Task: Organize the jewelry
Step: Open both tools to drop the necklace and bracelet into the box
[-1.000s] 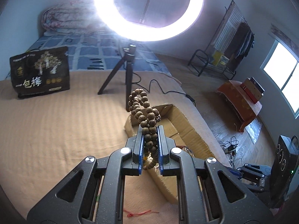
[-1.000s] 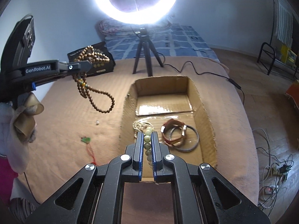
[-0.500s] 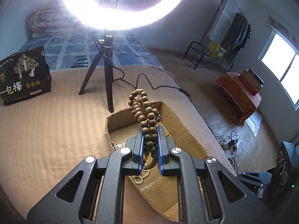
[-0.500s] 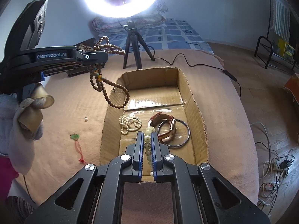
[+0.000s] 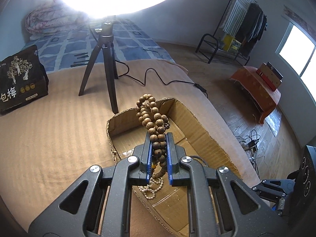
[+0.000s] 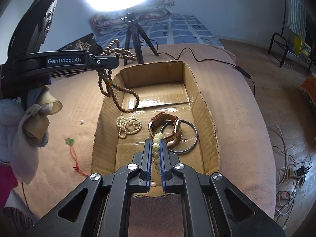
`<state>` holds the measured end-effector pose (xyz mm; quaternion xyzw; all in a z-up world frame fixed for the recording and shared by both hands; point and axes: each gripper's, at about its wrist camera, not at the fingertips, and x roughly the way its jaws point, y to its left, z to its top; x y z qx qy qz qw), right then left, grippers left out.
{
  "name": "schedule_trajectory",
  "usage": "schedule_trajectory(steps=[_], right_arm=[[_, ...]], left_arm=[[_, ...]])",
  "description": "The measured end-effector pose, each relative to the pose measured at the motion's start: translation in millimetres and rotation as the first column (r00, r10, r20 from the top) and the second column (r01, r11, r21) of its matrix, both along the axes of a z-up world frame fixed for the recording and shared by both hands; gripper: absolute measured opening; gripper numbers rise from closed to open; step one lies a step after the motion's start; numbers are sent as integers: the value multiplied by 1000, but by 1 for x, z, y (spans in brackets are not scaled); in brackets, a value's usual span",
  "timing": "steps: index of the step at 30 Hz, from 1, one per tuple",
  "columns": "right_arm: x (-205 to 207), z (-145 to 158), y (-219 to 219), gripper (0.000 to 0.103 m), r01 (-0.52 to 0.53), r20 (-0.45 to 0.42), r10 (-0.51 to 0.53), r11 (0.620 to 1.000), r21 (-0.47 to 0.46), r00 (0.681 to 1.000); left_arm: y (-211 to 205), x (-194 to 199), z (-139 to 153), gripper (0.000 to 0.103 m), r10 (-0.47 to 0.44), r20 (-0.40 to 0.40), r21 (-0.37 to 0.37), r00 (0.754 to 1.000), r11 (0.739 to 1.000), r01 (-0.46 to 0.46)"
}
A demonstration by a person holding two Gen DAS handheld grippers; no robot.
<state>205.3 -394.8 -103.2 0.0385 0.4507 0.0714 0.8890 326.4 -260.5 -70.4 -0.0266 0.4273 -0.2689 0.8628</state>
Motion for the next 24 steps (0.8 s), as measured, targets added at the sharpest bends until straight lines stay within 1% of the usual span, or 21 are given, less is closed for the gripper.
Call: schedule_trajectory(steps=[5, 9, 10, 11, 12, 13, 14, 15, 16, 24], right_arm=[[2, -1, 0, 6, 6, 0, -6, 1000, -13, 1000], [2, -1, 0, 6, 15, 2, -15, 1000, -23, 1000], [2, -1, 0, 8, 15, 2, -15, 1000, -25, 1000], [2, 0, 1, 10, 13, 2, -13, 1000, -26, 1000], [2, 0, 1, 22, 11, 1, -10, 999, -31, 1000], [1, 1, 2, 41, 12, 8, -11, 999, -40, 1000], [0, 2, 2, 50, 14, 15, -13, 999, -47, 1000], [-2, 4, 3, 63, 22, 34, -19, 998, -61, 999], [-3, 5, 3, 67, 26, 45, -23, 997, -70, 999], [-5, 5, 10, 67, 22, 38, -18, 995, -98, 999]], left_arm=[[-4, 2, -5, 10, -13, -16, 9, 1000, 1000, 13], [-6, 1, -5, 11, -20, -11, 18, 1000, 1000, 20], [-6, 1, -4, 14, -23, -12, 18, 1000, 1000, 23], [-7, 0, -4, 18, -26, -11, 18, 1000, 999, 26], [-7, -1, -3, 32, -27, -8, 21, 1000, 999, 27], [-7, -2, -2, 40, -25, -5, 22, 1000, 999, 25], [-7, -3, -2, 40, -25, -3, 21, 1000, 999, 25], [-6, -3, -2, 40, -26, -3, 22, 1000, 999, 26], [-6, -4, -2, 40, -25, -3, 22, 1000, 999, 25], [5, -13, 3, 40, -25, 14, 33, 1000, 999, 24]])
